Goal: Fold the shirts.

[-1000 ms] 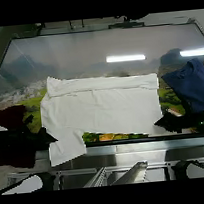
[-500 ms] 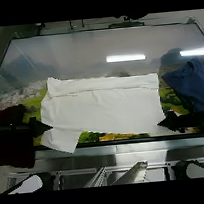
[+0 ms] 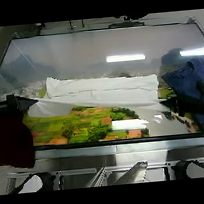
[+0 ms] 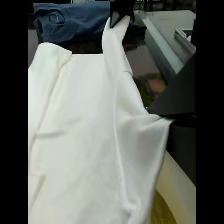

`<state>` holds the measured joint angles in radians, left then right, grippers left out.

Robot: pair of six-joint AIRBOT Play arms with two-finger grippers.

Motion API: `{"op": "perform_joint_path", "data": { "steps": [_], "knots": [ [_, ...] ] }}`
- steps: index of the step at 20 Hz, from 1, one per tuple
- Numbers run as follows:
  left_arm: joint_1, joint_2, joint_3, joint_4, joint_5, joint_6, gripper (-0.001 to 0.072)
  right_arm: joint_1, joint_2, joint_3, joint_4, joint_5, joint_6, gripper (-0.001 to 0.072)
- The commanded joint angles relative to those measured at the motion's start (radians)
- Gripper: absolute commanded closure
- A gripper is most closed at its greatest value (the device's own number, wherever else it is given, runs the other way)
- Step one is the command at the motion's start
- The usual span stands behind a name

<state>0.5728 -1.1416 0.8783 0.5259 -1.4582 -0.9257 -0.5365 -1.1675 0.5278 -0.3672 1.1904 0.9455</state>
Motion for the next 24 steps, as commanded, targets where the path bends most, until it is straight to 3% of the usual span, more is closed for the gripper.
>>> {"op": "perform_joint_path", "data": {
  "steps": [1, 7, 11, 17, 18, 19, 20, 21, 24],
  "knots": [
    [-0.083, -0.113, 0.134, -0.030, 0.034, 0.002, 0.0681, 0.053, -0.030, 0.081, 0.159, -0.093, -0.057, 0.0697],
    [-0.261, -0.475, 0.425, -0.019, 0.136, 0.005, 0.0683, 0.191, -0.212, 0.224, 0.170, -0.275, -0.089, 0.0696],
    [-0.290, -0.703, 0.629, -0.019, 0.134, 0.000, 0.0683, 0.214, -0.352, 0.289, 0.172, -0.317, -0.132, 0.0696],
    [-0.298, -0.920, 0.868, -0.023, 0.123, -0.012, 0.0679, 0.214, -0.446, 0.340, 0.239, -0.353, -0.282, 0.0695],
    [-0.300, -0.941, 0.900, -0.024, 0.119, -0.022, 0.0491, 0.214, -0.446, 0.340, 0.241, -0.365, -0.294, 0.0687],
    [-0.304, -0.957, 0.932, -0.024, 0.109, -0.043, 0.0193, 0.214, -0.446, 0.340, 0.240, -0.373, -0.296, 0.0679],
    [-0.304, -0.966, 0.963, -0.023, 0.103, -0.052, -0.0005, 0.212, -0.445, 0.340, 0.240, -0.385, -0.297, 0.0551],
    [-0.301, -0.970, 0.997, -0.019, 0.096, -0.070, 0.0001, 0.211, -0.445, 0.345, 0.240, -0.399, -0.321, 0.0459],
    [-0.278, -0.966, 1.102, -0.020, 0.061, -0.083, 0.0006, 0.187, -0.438, 0.396, 0.219, -0.362, -0.371, 0.0455]
  ]
}}
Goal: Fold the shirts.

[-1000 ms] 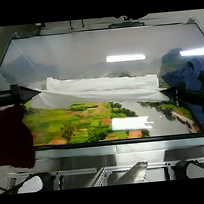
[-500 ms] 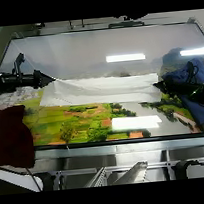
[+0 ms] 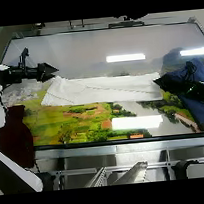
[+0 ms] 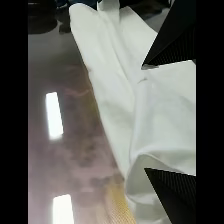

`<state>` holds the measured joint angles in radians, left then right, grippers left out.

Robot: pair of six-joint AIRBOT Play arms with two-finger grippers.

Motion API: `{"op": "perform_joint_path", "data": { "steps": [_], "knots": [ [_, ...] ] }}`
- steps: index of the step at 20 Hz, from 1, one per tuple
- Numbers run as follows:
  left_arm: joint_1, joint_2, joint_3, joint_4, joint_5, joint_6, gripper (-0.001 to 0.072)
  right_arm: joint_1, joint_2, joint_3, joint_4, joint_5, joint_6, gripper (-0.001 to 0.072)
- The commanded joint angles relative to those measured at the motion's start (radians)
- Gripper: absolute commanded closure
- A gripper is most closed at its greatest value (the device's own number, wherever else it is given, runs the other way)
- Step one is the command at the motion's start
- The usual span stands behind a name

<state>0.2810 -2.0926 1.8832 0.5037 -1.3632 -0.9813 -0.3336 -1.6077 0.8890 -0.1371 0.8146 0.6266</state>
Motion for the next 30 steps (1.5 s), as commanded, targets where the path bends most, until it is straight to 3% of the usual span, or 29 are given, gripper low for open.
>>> {"op": "perform_joint_path", "data": {
  "steps": [1, 2, 5, 6, 10, 17, 18, 19, 21, 23, 24, 26, 27, 30],
  "knots": [
    [0.026, -0.015, 0.139, 0.002, -0.065, -0.047, 0.0006, -0.030, 0.010, 0.062, -0.043, 0.031, -0.051, 0.0366],
    [0.038, -0.015, 0.172, 0.002, -0.092, -0.071, 0.0006, -0.043, 0.014, 0.090, -0.093, 0.031, -0.043, 0.0219],
    [0.068, 0.005, 0.195, 0.002, -0.157, -0.115, 0.0006, -0.076, -0.008, 0.186, -0.348, 0.031, 0.169, 0.0073],
    [0.076, 0.012, 0.195, 0.001, -0.174, -0.125, 0.0006, -0.075, -0.030, 0.216, -0.417, 0.064, 0.235, 0.0073],
    [0.084, 0.018, 0.187, -0.002, -0.243, -0.154, 0.0007, -0.059, -0.118, 0.294, -0.439, 0.212, 0.245, 0.0074],
    [0.082, 0.045, 0.057, -0.001, -0.290, -0.153, 0.0008, 0.004, -0.194, 0.360, -0.472, 0.226, 0.271, 0.0078],
    [0.082, 0.045, 0.058, -0.001, -0.303, -0.153, 0.0018, 0.013, -0.206, 0.364, -0.493, 0.226, 0.274, 0.0078],
    [0.082, 0.045, 0.059, -0.002, -0.314, -0.153, 0.0087, 0.019, -0.214, 0.365, -0.517, 0.225, 0.288, 0.0078],
    [0.082, 0.045, 0.071, -0.001, -0.325, -0.152, 0.0296, 0.026, -0.221, 0.369, -0.522, 0.228, 0.291, 0.0221],
    [0.075, 0.045, 0.092, -0.001, -0.328, -0.149, 0.0529, 0.034, -0.221, 0.387, -0.521, 0.258, 0.291, 0.0254],
    [0.069, 0.045, 0.103, -0.002, -0.328, -0.140, 0.0669, 0.039, -0.221, 0.399, -0.522, 0.273, 0.291, 0.0400],
    [0.048, 0.045, 0.119, 0.000, -0.323, -0.127, 0.0700, 0.049, -0.221, 0.413, -0.521, 0.278, 0.299, 0.0647],
    [0.031, 0.045, 0.121, 0.001, -0.319, -0.128, 0.0700, 0.055, -0.221, 0.416, -0.521, 0.275, 0.315, 0.0695],
    [-0.057, 0.045, 0.120, 0.056, -0.276, -0.148, 0.0701, 0.062, -0.219, 0.429, -0.513, 0.276, 0.341, 0.0697]
  ]
}}
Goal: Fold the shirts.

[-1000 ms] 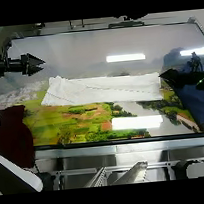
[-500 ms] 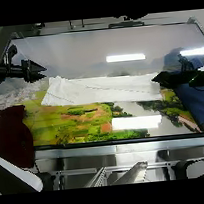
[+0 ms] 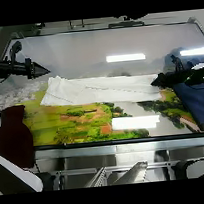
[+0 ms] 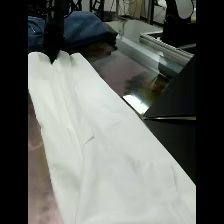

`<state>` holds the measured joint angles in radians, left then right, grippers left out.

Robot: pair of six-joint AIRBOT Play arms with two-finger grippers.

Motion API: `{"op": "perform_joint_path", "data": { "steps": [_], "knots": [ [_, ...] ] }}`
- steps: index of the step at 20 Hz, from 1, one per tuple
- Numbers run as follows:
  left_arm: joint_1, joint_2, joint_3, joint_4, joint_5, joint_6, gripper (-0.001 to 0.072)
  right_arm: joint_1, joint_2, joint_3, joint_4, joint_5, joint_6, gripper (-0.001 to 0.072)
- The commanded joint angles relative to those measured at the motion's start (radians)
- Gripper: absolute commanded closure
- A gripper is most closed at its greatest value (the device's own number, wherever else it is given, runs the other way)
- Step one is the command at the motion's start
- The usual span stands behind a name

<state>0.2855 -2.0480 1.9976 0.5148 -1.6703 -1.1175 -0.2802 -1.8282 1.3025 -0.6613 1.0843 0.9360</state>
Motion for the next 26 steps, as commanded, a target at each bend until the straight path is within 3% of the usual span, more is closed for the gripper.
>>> {"op": "perform_joint_path", "data": {
  "steps": [1, 4, 8, 10, 14, 20, 23, 26],
  "knots": [
    [-0.101, 0.000, 0.006, 0.078, 0.048, -0.027, 0.0701, 0.008, 0.010, 0.026, 0.010, 0.017, 0.051, 0.0697],
    [-0.262, 0.000, 0.005, 0.191, 0.120, -0.052, 0.0701, 0.008, 0.071, 0.069, 0.010, 0.095, 0.089, 0.0697],
    [-0.523, -0.031, 0.006, 0.248, 0.371, -0.086, 0.0700, 0.008, 0.187, 0.132, 0.032, 0.201, 0.146, 0.0697],
    [-0.632, -0.080, 0.006, 0.301, 0.473, -0.144, 0.0700, 0.008, 0.240, 0.175, 0.089, 0.252, 0.166, 0.0697],
    [-0.769, -0.195, 0.071, 0.297, 0.546, -0.227, 0.0700, 0.024, 0.285, 0.280, 0.180, 0.352, 0.246, 0.0697],
    [-0.787, -0.205, 0.093, 0.281, 0.544, -0.252, 0.0699, 0.116, 0.284, 0.330, 0.187, 0.349, 0.273, 0.0696],
    [-0.681, -0.113, 0.093, 0.151, 0.349, -0.250, 0.0700, 0.186, 0.266, 0.330, 0.187, 0.298, 0.293, 0.0696],
    [-0.500, 0.047, 0.092, 0.114, 0.107, -0.211, 0.0701, 0.317, 0.250, 0.330, 0.195, 0.118, 0.299, 0.0696]
  ]
}}
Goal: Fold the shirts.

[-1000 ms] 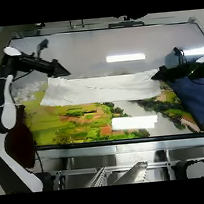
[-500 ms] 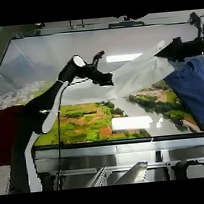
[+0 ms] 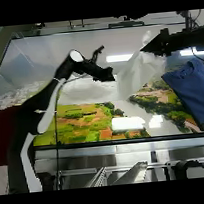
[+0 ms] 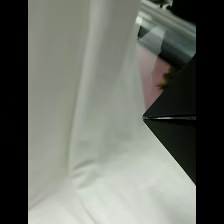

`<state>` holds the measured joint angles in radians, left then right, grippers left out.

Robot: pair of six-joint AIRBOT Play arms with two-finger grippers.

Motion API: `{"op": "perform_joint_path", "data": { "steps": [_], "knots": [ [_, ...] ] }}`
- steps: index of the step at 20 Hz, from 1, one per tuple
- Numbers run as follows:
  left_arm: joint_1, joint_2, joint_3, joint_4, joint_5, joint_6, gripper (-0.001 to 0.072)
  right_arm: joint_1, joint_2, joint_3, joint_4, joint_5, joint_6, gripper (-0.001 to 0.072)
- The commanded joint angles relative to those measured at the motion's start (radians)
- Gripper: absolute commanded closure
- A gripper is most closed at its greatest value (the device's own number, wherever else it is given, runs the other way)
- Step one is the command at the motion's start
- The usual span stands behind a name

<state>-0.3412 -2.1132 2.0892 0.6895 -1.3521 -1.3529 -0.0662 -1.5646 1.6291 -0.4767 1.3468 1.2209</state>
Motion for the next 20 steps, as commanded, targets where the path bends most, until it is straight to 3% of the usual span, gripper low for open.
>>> {"op": "perform_joint_path", "data": {
  "steps": [1, 6, 9, 10, 11, 12, 13, 14, 15, 16, 17, 18, 19, 20],
  "knots": [
    [0.199, 0.177, -0.006, -0.062, -0.249, 0.024, 0.0701, 0.159, -0.023, 0.003, 0.014, -0.234, 0.014, 0.0696],
    [0.495, 0.458, -0.188, -0.063, -0.199, 0.063, 0.0700, 0.511, -0.192, 0.004, 0.216, -0.681, -0.042, 0.0696],
    [0.563, 0.537, -0.323, -0.062, -0.197, 0.133, 0.0700, 0.693, -0.372, 0.033, 0.422, -0.889, -0.187, 0.0695],
    [0.571, 0.551, -0.369, -0.062, -0.196, 0.154, 0.0699, 0.743, -0.440, 0.057, 0.520, -0.924, -0.276, 0.0652],
    [0.572, 0.562, -0.414, -0.062, -0.196, 0.176, 0.0700, 0.781, -0.494, 0.083, 0.628, -0.915, -0.377, 0.0519],
    [0.572, 0.569, -0.453, -0.062, -0.196, 0.192, 0.0699, 0.813, -0.537, 0.111, 0.763, -0.868, -0.494, 0.0340],
    [0.572, 0.571, -0.489, -0.063, -0.192, 0.202, 0.0699, 0.832, -0.560, 0.137, 0.866, -0.803, -0.636, 0.0284],
    [0.571, 0.571, -0.518, -0.065, -0.190, 0.203, 0.0699, 0.842, -0.563, 0.153, 0.941, -0.746, -0.772, 0.0274],
    [0.570, 0.571, -0.541, -0.065, -0.188, 0.204, 0.0700, 0.842, -0.554, 0.165, 0.956, -0.708, -0.844, 0.0276],
    [0.570, 0.571, -0.555, -0.065, -0.189, 0.204, 0.0699, 0.830, -0.534, 0.168, 0.942, -0.693, -0.847, 0.0282],
    [0.570, 0.571, -0.560, -0.065, -0.190, 0.204, 0.0700, 0.810, -0.512, 0.168, 0.894, -0.673, -0.832, 0.0395],
    [0.571, 0.571, -0.559, -0.070, -0.193, 0.204, 0.0699, 0.777, -0.485, 0.168, 0.801, -0.644, -0.769, 0.0562],
    [0.573, 0.573, -0.559, -0.091, -0.193, 0.205, 0.0699, 0.742, -0.458, 0.167, 0.685, -0.634, -0.665, 0.0567],
    [0.579, 0.578, -0.559, -0.119, -0.193, 0.212, 0.0699, 0.698, -0.426, 0.167, 0.525, -0.617, -0.521, 0.0696]
  ]
}}
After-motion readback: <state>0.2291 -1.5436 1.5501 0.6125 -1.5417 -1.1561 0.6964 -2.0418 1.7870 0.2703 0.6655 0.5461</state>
